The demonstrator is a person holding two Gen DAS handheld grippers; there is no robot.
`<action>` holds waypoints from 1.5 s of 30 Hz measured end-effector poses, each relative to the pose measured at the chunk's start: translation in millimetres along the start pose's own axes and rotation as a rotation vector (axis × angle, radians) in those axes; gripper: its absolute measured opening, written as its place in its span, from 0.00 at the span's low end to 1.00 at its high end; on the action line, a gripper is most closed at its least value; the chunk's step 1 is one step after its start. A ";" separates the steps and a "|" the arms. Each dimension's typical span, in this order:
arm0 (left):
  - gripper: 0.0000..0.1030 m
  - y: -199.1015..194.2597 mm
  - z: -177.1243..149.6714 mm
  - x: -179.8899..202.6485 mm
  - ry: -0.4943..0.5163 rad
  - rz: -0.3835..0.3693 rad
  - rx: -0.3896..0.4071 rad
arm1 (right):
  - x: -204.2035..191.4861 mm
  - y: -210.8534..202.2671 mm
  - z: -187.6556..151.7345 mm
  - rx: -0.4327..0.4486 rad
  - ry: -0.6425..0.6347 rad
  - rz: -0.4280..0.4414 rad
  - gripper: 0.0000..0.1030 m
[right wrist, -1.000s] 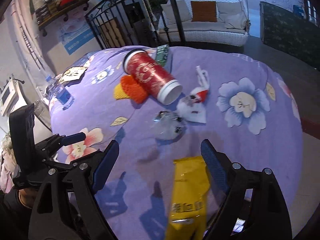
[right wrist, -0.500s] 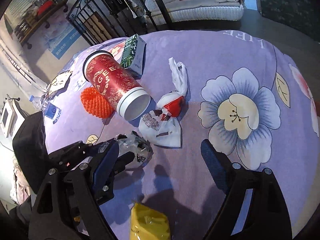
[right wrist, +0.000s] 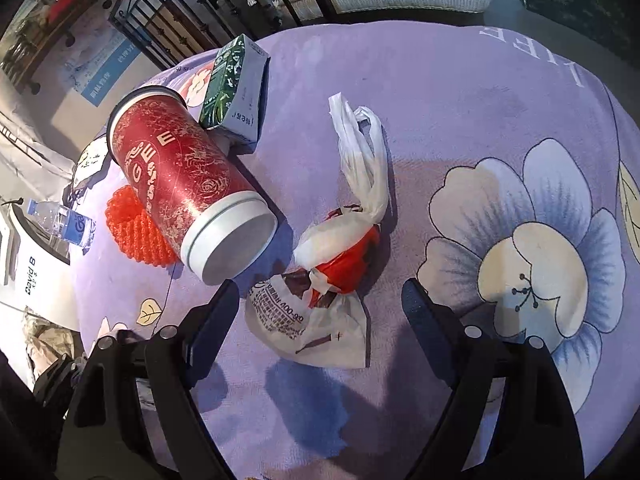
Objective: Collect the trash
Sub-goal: 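Move both tools back over the remaining trash on the bed, then grasp the clear plastic bag with the left tool while the right tool grasps the white-and-red plastic bag, then carry the clear bag into the bin and open the left tool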
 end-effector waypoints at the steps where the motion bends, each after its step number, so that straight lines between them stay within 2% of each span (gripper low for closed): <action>1: 0.26 -4.8 -2.8 -3.9 -0.009 0.005 0.003 | 0.7 3.5 1.2 -0.008 -0.002 -0.014 0.79; 4: 0.26 -15.8 -11.9 -19.0 -0.055 0.006 -0.008 | 1.6 9.3 3.1 -0.023 -0.050 -0.066 0.65; 6: 0.26 -21.1 -13.2 -23.6 -0.073 0.011 -0.010 | 3.0 8.6 4.9 -0.019 -0.086 -0.114 0.46; 9: 0.26 -26.9 -17.9 -29.4 -0.081 0.025 -0.007 | 7.6 5.3 5.5 -0.014 -0.098 -0.122 0.28; 12: 0.26 -30.4 -23.0 -35.3 -0.102 0.032 -0.001 | 10.9 -3.0 3.1 0.006 -0.094 -0.117 0.20; 20: 0.26 -51.2 -34.9 -43.6 -0.113 0.049 0.022 | -4.3 -47.4 -12.0 0.133 -0.142 -0.130 0.18; 24: 0.26 -66.6 -40.4 -47.7 -0.129 0.051 0.039 | -28.4 -75.6 -25.8 0.186 -0.177 -0.095 0.18; 29: 0.26 -87.9 -48.2 -54.6 -0.140 0.069 0.065 | -76.3 -108.2 -52.8 0.251 -0.297 -0.070 0.18; 38: 0.26 -122.1 -69.5 -80.9 -0.194 0.118 0.093 | -157.5 -127.7 -126.4 0.258 -0.455 0.027 0.18; 45: 0.26 -142.8 -96.6 -109.8 -0.238 0.181 0.083 | -209.2 -115.8 -189.4 0.241 -0.508 0.102 0.18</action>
Point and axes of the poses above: each gripper's, at about its wrist camera, not at the fingertips, and y roughly the way its jaws point, x to its right, z to its top, the point moved 8 cm from there along y, roughly the way its jaws point, and after that the axes turned 1 degree about x, right-handed, at the moved point
